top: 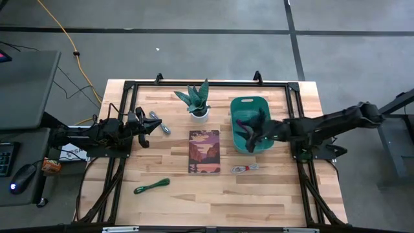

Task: Pick and place USB-C Cables
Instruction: Put the white stripe charger cable into the green bin

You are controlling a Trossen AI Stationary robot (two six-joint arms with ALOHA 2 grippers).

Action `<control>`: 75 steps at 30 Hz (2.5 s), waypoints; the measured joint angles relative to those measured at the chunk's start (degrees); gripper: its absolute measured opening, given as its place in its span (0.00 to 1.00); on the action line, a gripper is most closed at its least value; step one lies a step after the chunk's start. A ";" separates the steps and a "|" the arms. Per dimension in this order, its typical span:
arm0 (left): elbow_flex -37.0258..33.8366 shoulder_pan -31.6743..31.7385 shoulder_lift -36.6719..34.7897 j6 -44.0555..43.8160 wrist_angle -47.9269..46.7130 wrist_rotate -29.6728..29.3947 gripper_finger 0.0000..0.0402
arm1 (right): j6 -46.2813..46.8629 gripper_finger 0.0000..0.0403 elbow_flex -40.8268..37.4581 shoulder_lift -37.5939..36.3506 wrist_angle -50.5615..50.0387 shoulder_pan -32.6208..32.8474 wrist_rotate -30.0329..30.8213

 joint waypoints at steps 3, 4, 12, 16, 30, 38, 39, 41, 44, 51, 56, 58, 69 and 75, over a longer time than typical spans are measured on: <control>0.00 0.02 0.00 -0.01 0.00 -0.02 0.01 | -6.22 0.55 -5.75 -2.86 16.99 0.57 -1.92; 0.00 0.01 0.00 0.01 0.00 -0.01 0.01 | -8.08 0.55 -7.44 -3.31 21.98 0.59 -2.97; 0.01 0.02 0.00 -0.01 0.00 0.00 0.01 | -14.89 0.55 -14.26 -3.96 39.71 0.56 -6.78; -0.01 0.02 0.00 -0.01 -0.01 0.00 0.01 | -14.96 0.55 -14.26 -3.96 39.65 0.56 -7.54; -0.01 0.02 0.00 0.01 0.00 0.00 0.01 | -16.47 0.55 -14.26 -3.96 39.61 0.56 -9.61; 0.01 0.02 0.00 0.01 -0.02 0.00 0.01 | -16.47 0.55 -14.26 -3.93 39.34 0.56 -9.60; -0.01 0.00 0.00 0.01 -0.02 0.00 0.01 | -16.47 0.55 -14.26 -3.93 39.33 0.56 -9.60; 0.01 0.01 0.00 0.01 0.00 -0.02 0.01 | -16.45 0.55 -14.26 -3.93 39.34 0.56 -9.60; 0.00 0.01 0.00 0.00 0.64 -0.02 0.01 | -16.03 0.55 -14.26 -3.93 39.32 0.56 -9.60; -0.01 0.00 0.00 -1.50 1.54 0.00 0.01 | -16.04 0.55 -14.26 -3.93 39.29 0.56 -9.61; -0.01 0.00 0.03 -0.29 10.78 -0.02 0.01 | -16.05 0.55 -14.26 -3.93 39.28 0.56 -9.62; 0.76 0.06 0.41 1.29 13.37 -0.06 0.01 | -16.03 0.55 -14.26 -3.93 39.27 0.56 -9.62; 14.52 2.03 10.82 1.54 -0.21 -4.82 0.08 | -16.44 0.55 -14.26 -3.91 39.25 0.56 -9.61; 15.51 2.03 15.45 1.54 -0.18 -4.77 0.23 | -16.45 0.55 -14.26 -3.91 38.69 0.56 -9.60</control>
